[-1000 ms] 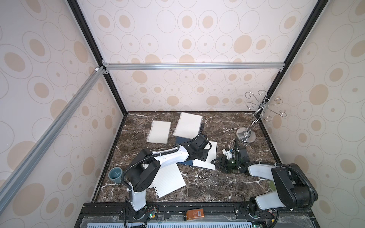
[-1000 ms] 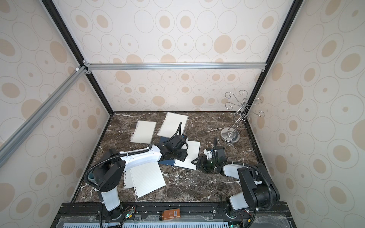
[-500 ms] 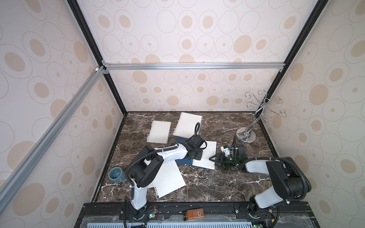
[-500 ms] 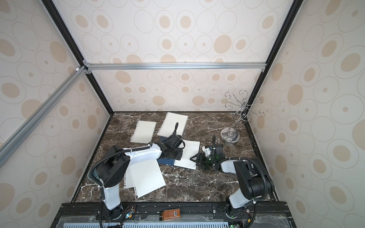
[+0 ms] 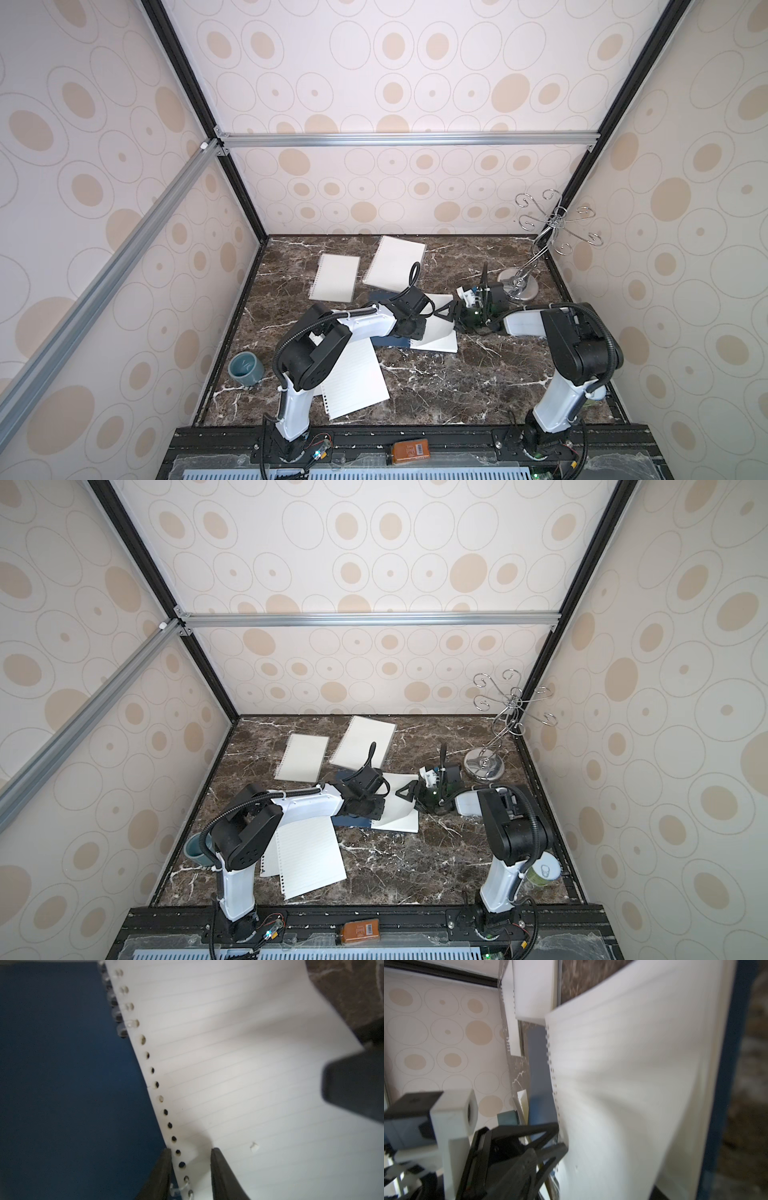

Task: Tear off pages from different notebooks
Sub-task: Adjust the notebook at the center of the board.

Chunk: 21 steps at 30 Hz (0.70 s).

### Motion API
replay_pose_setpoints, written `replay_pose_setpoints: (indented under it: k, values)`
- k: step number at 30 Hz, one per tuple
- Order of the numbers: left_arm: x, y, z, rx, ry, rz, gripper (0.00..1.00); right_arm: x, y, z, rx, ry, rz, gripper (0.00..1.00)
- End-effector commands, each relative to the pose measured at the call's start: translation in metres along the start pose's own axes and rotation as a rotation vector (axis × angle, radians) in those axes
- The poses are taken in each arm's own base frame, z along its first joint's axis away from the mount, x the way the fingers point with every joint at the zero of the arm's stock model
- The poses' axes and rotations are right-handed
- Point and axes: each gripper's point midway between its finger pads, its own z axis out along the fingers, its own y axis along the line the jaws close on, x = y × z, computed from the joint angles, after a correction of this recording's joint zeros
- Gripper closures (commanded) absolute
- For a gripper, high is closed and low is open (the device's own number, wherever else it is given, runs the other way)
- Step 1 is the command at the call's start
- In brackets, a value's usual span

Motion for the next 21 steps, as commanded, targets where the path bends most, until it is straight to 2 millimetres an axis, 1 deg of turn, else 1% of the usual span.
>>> replay_pose_setpoints:
  k: [1, 4, 6, 8, 9, 12, 15, 17, 19, 21]
  values:
    - [0.038, 0.006, 0.016, -0.009, 0.124, -0.007, 0.67, -0.019, -0.026, 0.002, 0.084, -0.015, 0.007, 0.38]
    - [0.037, 0.004, 0.015, 0.001, 0.124, -0.002, 0.67, -0.038, -0.021, 0.004, 0.098, -0.007, -0.025, 0.38]
    - [0.037, 0.000, 0.016, 0.014, 0.126, 0.004, 0.67, -0.046, -0.021, 0.005, 0.120, 0.005, -0.043, 0.39]
    - [0.037, -0.006, 0.017, 0.036, 0.129, 0.013, 0.67, -0.053, -0.020, 0.008, 0.134, 0.021, -0.065, 0.44]
    - [0.037, -0.010, 0.017, 0.048, 0.130, 0.020, 0.67, -0.055, -0.019, 0.009, 0.133, 0.036, -0.074, 0.49]
    - [0.036, -0.024, 0.016, 0.082, 0.120, 0.040, 0.67, -0.059, -0.016, 0.013, 0.135, 0.079, -0.101, 0.51]
    - [0.033, -0.036, 0.017, 0.120, 0.116, 0.049, 0.67, -0.061, -0.016, 0.016, 0.139, 0.108, -0.135, 0.56]
    - [0.031, -0.044, 0.018, 0.139, 0.109, 0.058, 0.67, -0.061, -0.017, 0.016, 0.148, 0.129, -0.155, 0.60]
    - [0.024, -0.050, 0.017, 0.150, 0.088, 0.060, 0.67, -0.060, -0.017, 0.014, 0.160, 0.147, -0.175, 0.66]
    - [0.010, -0.052, 0.011, 0.142, 0.049, 0.057, 0.67, -0.061, -0.015, 0.011, 0.174, 0.145, -0.199, 0.77]
